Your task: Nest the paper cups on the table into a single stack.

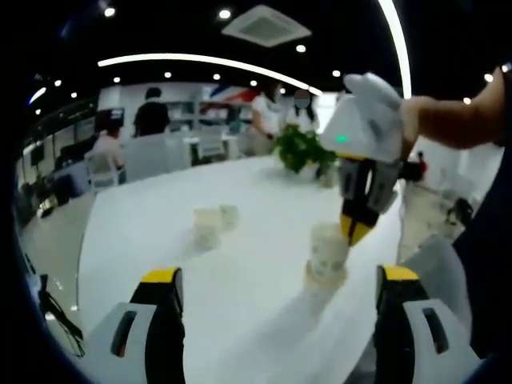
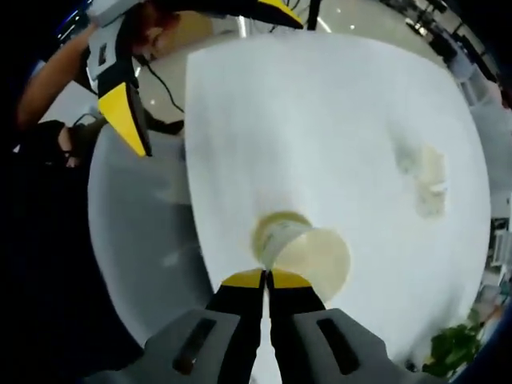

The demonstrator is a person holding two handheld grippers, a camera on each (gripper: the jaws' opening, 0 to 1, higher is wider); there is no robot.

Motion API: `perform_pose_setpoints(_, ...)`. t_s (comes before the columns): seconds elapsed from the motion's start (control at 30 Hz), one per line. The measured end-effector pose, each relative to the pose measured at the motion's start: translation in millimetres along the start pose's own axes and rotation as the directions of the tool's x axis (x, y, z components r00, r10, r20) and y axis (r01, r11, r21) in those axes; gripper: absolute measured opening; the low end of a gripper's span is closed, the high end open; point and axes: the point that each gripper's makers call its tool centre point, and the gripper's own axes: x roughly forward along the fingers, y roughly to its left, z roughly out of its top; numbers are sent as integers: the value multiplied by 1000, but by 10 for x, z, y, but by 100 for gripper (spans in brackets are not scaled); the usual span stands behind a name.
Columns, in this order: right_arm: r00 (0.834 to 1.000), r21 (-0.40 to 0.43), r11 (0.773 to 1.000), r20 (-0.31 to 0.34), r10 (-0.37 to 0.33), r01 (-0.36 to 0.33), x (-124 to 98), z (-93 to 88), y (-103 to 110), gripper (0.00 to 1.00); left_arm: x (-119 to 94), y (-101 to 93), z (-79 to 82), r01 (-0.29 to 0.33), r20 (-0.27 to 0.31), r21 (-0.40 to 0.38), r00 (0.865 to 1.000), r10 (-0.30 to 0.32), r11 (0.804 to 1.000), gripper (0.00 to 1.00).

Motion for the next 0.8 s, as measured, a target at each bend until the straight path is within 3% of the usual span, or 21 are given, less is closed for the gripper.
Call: perform_pose_setpoints(0.8,1000,3,1000,-17,-12,12,386,-32,17,0,-34,13,-61,-1,-4,-14,1000,1,1000,99)
